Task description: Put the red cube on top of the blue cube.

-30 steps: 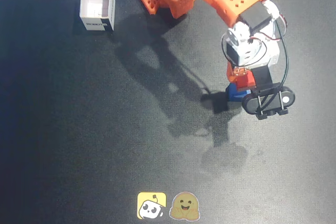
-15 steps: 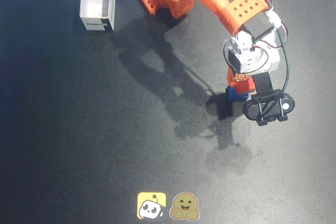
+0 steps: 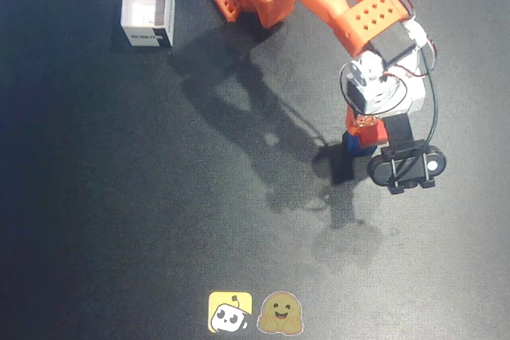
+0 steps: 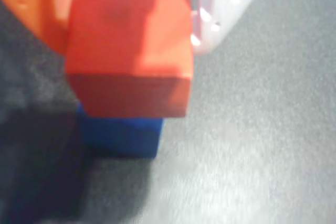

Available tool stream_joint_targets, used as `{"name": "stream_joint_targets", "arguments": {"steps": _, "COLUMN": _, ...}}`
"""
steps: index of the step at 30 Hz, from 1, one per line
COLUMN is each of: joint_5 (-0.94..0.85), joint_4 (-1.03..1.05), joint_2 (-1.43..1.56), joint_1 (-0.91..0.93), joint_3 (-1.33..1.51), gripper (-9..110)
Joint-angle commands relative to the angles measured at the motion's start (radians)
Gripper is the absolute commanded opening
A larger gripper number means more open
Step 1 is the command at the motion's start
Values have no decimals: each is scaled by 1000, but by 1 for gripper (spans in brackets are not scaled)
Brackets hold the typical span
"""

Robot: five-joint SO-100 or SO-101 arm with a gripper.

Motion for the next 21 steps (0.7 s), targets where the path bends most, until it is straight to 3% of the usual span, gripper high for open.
{"name": "stream_joint_targets", "arguments": {"steps": 1, "joint_5": 12, "joint_4": -17, "joint_2": 6, "joint_1": 6, "joint_3": -5, "gripper": 9}}
{"name": "stream_joint_targets", "arguments": {"steps": 21, "joint_5": 35, "joint_4": -71, "joint_2": 14, "joint_1": 9, "joint_3": 64, "gripper": 12}}
